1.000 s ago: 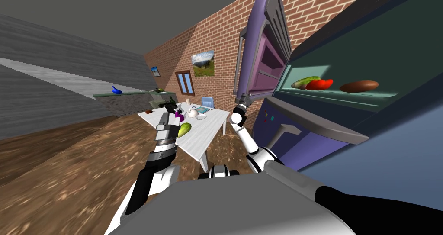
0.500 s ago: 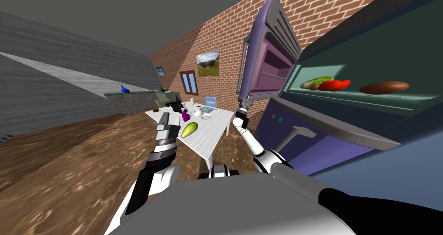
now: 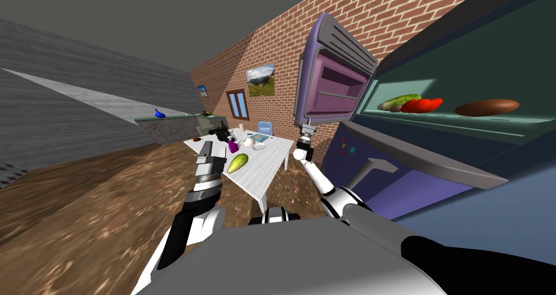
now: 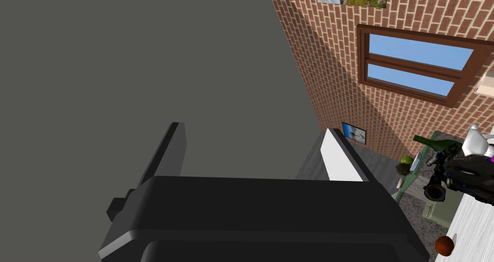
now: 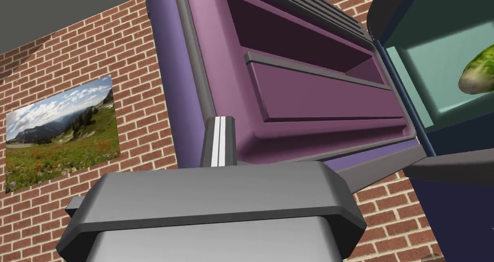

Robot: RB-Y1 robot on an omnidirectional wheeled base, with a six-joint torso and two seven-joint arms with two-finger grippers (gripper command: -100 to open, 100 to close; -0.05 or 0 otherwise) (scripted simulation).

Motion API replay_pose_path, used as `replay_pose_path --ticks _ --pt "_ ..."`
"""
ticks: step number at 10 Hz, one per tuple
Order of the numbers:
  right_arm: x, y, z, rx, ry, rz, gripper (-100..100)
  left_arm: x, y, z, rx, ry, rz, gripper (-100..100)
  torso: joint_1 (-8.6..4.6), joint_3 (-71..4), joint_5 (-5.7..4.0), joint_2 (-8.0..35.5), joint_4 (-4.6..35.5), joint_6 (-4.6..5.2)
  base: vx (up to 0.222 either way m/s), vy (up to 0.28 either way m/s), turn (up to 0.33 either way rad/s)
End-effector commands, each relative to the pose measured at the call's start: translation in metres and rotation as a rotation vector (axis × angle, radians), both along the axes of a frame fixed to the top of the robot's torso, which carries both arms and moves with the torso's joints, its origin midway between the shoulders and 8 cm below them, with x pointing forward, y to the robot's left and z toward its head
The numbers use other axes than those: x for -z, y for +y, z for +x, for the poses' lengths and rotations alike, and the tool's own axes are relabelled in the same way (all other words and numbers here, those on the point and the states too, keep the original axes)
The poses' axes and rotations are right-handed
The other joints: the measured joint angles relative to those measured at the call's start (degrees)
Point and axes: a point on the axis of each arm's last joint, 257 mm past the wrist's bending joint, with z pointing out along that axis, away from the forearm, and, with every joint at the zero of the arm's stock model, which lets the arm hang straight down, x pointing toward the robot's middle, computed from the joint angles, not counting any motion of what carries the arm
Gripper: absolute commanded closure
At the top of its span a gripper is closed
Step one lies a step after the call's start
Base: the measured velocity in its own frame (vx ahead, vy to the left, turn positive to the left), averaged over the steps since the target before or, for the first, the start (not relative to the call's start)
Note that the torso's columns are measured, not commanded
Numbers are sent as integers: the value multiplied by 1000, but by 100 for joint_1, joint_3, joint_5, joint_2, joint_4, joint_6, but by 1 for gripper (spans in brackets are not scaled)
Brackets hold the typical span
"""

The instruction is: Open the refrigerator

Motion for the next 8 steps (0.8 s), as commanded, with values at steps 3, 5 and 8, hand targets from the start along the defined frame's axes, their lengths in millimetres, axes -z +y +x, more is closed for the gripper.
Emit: replay_pose_path --ticks 3,5,8 --pt "61 -10 39 158 225 -381 100 0 0 0 0 0 0 0 -18 3 -6 5 2 4 2 95 8" --pt "69 -13 46 191 252 -472 100 0 0 0 0 0 0 0 -36 2 -11 3 1 3 -1 24 -17" --pt "63 1 41 222 221 -550 100 0 0 0 0 0 0 0 -5 0 -1 0 0 1 -1 18 -8"
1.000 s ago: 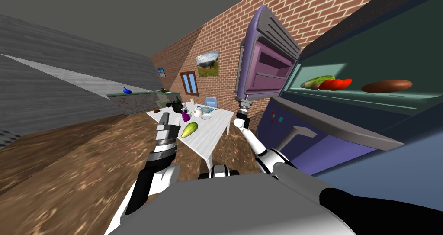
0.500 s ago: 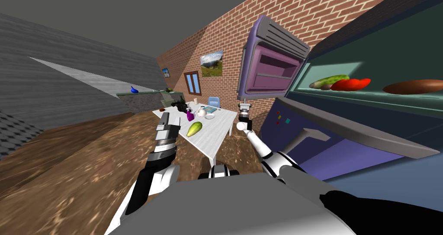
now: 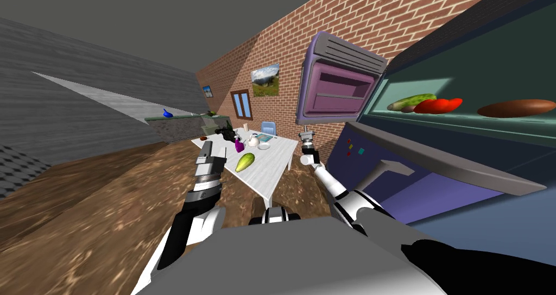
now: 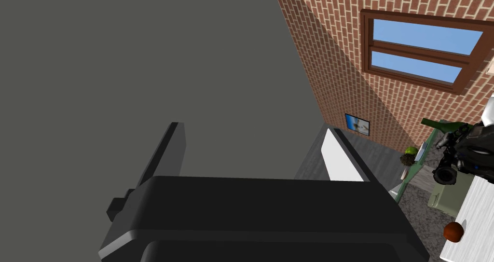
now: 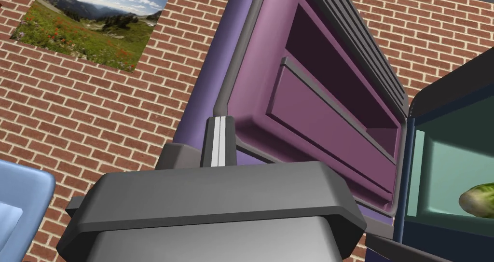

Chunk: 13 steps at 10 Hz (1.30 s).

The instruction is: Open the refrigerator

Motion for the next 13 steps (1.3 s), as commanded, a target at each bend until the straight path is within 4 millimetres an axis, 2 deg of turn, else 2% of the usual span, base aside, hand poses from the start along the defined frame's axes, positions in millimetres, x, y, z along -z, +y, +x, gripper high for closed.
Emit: replay_pose_path --ticks 1,2,4,5,7,8,10,13 --pt "-4 11 -4 12 -22 -69 100 0 0 0 0 0 0 0 -5 1 -2 2 1 0 4 -4 58" --pt "-32 8 -20 -29 -102 63 100 0 0 0 0 0 0 0 -9 0 -3 0 0 -2 2 -9 28" --pt "-34 2 -22 -37 -109 104 100 0 0 0 0 0 0 0 -4 1 -2 2 0 1 0 0 0" --pt "-58 0 -39 -74 -191 207 100 0 0 0 0 0 0 0 -4 1 -2 1 0 0 0 0 0" --pt "-60 -7 -40 -86 -196 261 100 0 0 0 0 0 0 0 -5 0 -2 0 -1 -1 1 -7 19" --pt "-79 -11 -56 -122 -270 363 100 0 0 0 0 0 0 0 -5 0 -3 -1 -1 0 -1 8 -22" --pt "-80 -19 -58 -135 -277 419 100 0 0 0 0 0 0 0 -2 1 -1 1 0 0 0 -1 4" --pt "-80 -19 -58 -135 -277 419 100 0 0 0 0 0 0 0 -3 0 -2 0 0 0 1 -4 12"
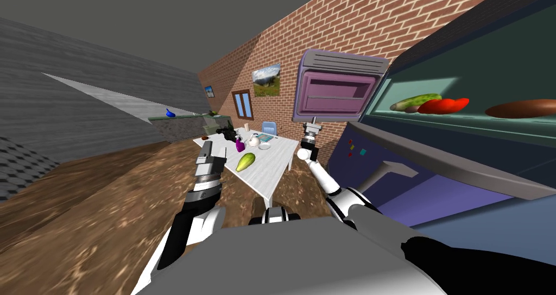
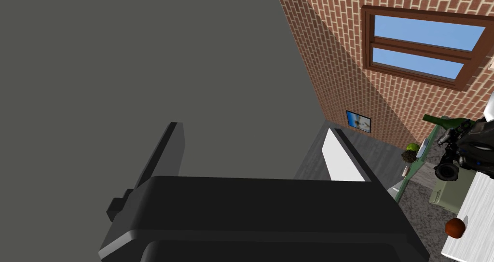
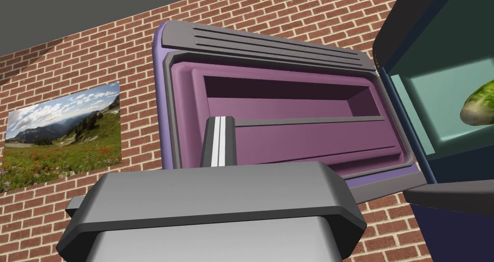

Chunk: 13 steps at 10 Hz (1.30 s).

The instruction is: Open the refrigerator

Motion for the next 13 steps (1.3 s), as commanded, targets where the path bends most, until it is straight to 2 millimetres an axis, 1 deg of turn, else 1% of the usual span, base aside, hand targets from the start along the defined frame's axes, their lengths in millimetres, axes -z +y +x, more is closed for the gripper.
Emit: replay_pose_path --ticks 1,4,5,6,7,8,9,12,13 --pt "0 0 0 -1 1 1 100 0 0 0 0 0 0 0 0 0 1 0 0 -1 -1 5 -14" --pt "0 0 0 -1 1 1 100 0 0 0 0 0 0 0 -1 0 0 1 0 -1 0 3 -7" --pt "-14 -9 -16 -31 -66 94 100 0 0 0 0 0 0 0 0 0 0 1 0 -1 0 0 0" --pt "-12 -11 -14 -37 -60 110 100 0 0 0 0 0 0 0 -1 1 1 1 1 -2 0 0 0" --pt "-24 -18 -29 -63 -122 184 100 0 0 0 0 0 0 0 -2 1 0 1 0 -1 2 -10 30" --pt "-21 -22 -28 -71 -119 213 100 0 0 0 0 0 0 0 -4 0 0 0 1 -1 1 -7 20" --pt "-37 -21 -19 -66 -110 188 -100 0 0 0 0 0 0 0 -2 0 -1 0 0 0 -11 9 -31" --pt "-59 -22 -14 -71 -109 188 -100 0 0 0 0 0 0 0 3 2 2 3 1 -1 -17 17 -18" --pt "-70 -22 -11 -75 -110 188 -100 0 0 0 0 0 0 0 0 1 0 2 1 -1 -18 14 -23"
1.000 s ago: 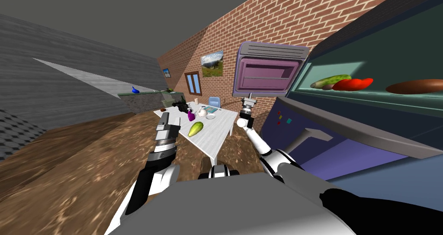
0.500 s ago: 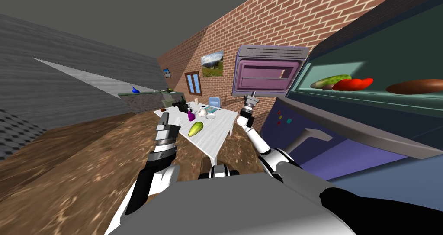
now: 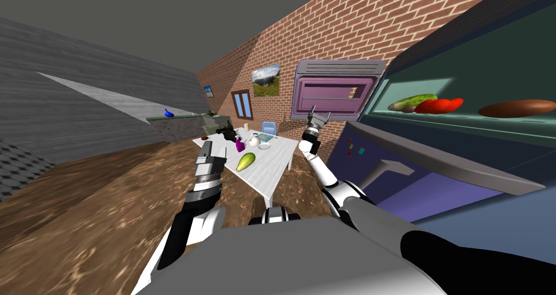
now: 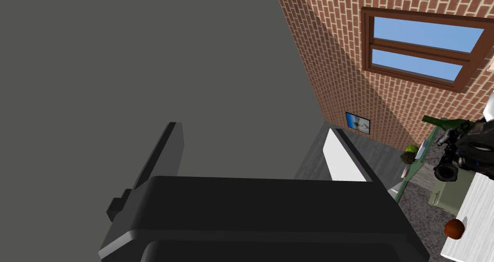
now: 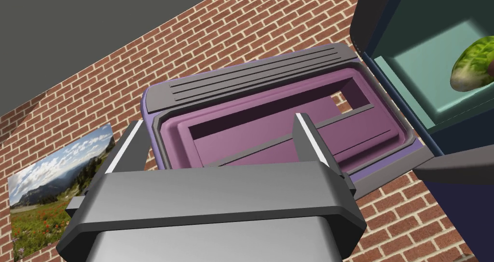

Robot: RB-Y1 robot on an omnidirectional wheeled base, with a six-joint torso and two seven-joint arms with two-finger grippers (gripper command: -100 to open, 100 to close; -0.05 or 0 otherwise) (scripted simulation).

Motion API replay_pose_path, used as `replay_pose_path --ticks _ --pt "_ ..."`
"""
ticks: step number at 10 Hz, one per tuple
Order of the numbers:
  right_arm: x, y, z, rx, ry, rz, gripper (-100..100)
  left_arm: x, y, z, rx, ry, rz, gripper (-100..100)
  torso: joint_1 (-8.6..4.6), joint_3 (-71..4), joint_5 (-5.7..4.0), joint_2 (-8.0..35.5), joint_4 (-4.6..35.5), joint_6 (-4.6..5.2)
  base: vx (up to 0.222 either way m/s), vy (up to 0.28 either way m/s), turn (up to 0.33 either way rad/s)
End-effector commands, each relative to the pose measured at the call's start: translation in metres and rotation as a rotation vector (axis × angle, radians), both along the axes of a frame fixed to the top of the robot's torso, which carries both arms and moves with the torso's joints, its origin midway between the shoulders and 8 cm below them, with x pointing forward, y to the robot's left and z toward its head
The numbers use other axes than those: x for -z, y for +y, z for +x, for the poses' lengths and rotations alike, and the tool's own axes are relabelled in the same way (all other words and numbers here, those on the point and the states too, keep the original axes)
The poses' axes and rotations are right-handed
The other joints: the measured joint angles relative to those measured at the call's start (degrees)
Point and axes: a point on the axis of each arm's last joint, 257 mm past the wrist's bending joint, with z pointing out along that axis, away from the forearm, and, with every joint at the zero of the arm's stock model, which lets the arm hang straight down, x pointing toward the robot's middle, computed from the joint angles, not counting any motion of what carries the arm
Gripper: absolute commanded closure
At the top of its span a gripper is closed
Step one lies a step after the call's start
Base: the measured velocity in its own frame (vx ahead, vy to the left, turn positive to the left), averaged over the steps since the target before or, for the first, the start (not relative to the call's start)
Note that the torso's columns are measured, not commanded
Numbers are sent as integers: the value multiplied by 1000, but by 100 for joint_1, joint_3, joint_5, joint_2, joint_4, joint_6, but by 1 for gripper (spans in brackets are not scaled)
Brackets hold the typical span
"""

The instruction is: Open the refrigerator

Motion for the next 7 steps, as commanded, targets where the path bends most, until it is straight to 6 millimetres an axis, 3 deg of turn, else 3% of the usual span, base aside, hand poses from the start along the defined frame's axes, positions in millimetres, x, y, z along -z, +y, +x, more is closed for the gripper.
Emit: replay_pose_path --ticks 1,2,7 --pt "-10 0 2 -3 -1 1 -100 0 0 0 0 0 0 0 -2 0 -1 0 0 0 -8 6 -5" --pt "-12 0 2 -3 1 -2 0 0 0 0 0 0 0 0 -5 -2 -2 -4 -2 0 0 0 0" --pt "-12 0 2 -3 1 -2 0 0 0 0 0 0 0 0 0 0 0 -1 0 0 0 0 0"
